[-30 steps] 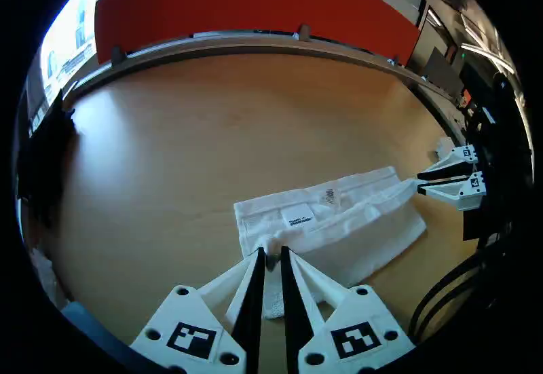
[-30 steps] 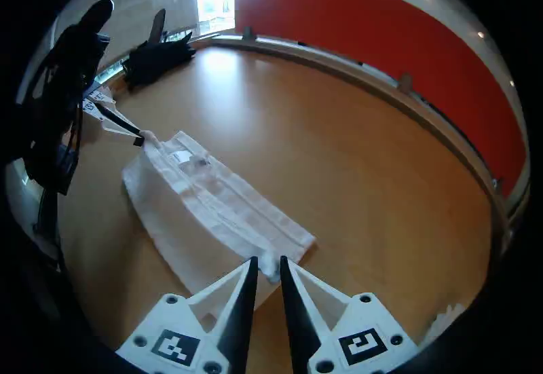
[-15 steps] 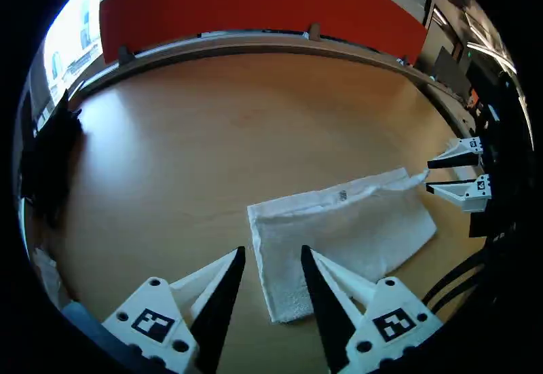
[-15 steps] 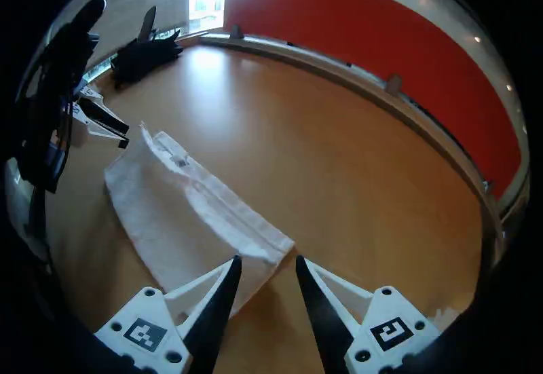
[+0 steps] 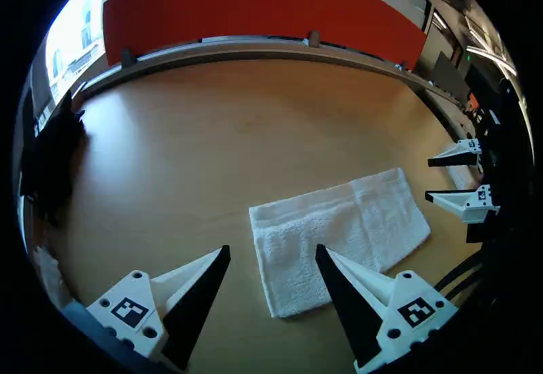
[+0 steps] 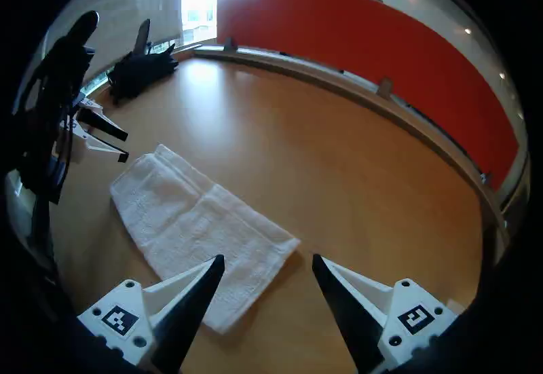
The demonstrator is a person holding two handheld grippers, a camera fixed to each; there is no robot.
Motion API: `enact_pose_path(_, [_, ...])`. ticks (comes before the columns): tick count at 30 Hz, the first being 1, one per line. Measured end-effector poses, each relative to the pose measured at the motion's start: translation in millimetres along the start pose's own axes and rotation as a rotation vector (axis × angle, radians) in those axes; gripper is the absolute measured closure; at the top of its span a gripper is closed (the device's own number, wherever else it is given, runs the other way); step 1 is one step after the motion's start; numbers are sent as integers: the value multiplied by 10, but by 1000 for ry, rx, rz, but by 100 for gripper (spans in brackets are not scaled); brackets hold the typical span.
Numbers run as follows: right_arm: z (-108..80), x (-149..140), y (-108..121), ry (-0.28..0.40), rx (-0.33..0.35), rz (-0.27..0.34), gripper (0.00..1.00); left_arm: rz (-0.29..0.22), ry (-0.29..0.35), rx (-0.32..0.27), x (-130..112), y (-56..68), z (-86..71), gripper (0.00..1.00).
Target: Fold towel
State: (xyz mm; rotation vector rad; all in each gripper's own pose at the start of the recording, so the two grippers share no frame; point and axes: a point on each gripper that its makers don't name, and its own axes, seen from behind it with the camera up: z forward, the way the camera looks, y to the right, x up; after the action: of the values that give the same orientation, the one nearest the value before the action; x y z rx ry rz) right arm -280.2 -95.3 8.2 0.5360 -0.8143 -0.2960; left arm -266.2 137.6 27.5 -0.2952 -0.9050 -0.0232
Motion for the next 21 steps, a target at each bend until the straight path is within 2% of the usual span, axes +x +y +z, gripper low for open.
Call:
enact_pose_path(7, [-80,-88,-102,-1,7,12,0,1,5,-1,-85,34,-107,7])
enact_pose_path(21, [-316,-407,-283,-18,4,47,0,-19,-9,1,-431,148,-321,7])
